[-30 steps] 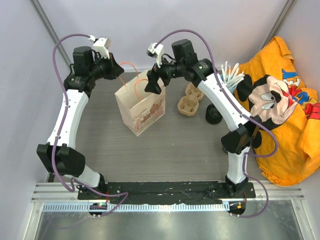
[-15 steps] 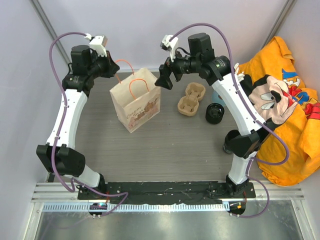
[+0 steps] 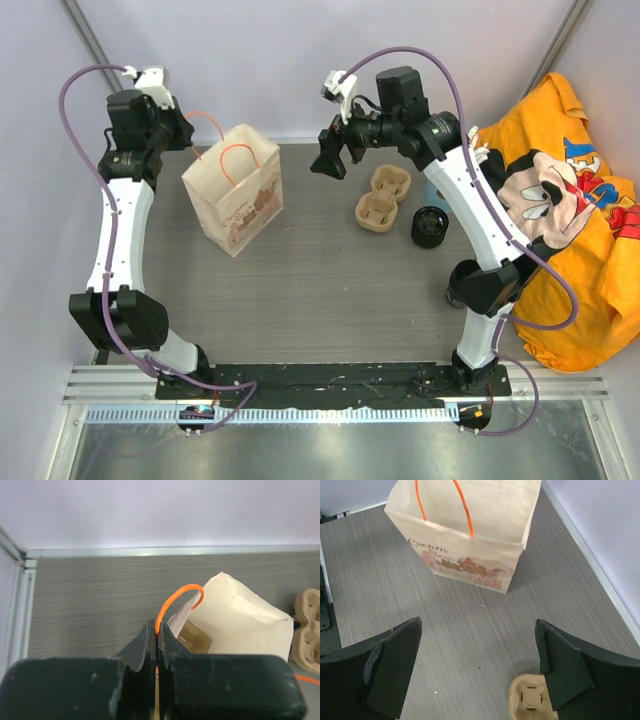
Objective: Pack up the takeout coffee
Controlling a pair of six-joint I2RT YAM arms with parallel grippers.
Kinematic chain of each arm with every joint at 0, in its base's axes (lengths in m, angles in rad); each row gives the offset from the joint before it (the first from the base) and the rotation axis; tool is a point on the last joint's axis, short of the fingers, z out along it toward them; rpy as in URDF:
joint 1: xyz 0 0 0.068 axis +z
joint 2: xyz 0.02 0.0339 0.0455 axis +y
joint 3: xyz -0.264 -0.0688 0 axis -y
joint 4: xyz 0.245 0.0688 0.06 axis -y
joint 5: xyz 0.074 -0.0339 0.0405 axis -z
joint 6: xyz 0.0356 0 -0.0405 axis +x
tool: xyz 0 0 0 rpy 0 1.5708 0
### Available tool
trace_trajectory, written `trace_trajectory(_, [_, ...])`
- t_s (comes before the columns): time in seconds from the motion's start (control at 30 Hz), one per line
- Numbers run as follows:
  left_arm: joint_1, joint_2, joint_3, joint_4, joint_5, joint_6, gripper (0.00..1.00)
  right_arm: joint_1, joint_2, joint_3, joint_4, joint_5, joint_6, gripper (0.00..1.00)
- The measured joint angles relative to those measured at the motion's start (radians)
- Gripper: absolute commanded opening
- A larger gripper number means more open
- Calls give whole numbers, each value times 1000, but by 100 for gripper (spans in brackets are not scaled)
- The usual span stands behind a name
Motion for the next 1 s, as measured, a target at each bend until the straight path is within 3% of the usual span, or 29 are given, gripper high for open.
trace_trajectory(0.47, [162, 100, 26, 126, 29, 24, 0, -8, 0, -18, 4, -2, 0, 99])
trace_trajectory(0.8, [235, 189, 148, 150, 56, 21, 1, -11, 0, -28, 8, -2, 3, 100])
trace_trajectory(0.93, [237, 207, 169, 160, 59, 22, 18, -12, 0, -28, 9, -2, 5, 100])
trace_trajectory(0.97, [237, 211, 170, 163, 60, 23, 30, -12, 0, -28, 8, -2, 5, 100])
trace_trajectory(1.0, [237, 215, 170, 166, 60, 23, 31, -12, 0, -28, 8, -2, 5, 100])
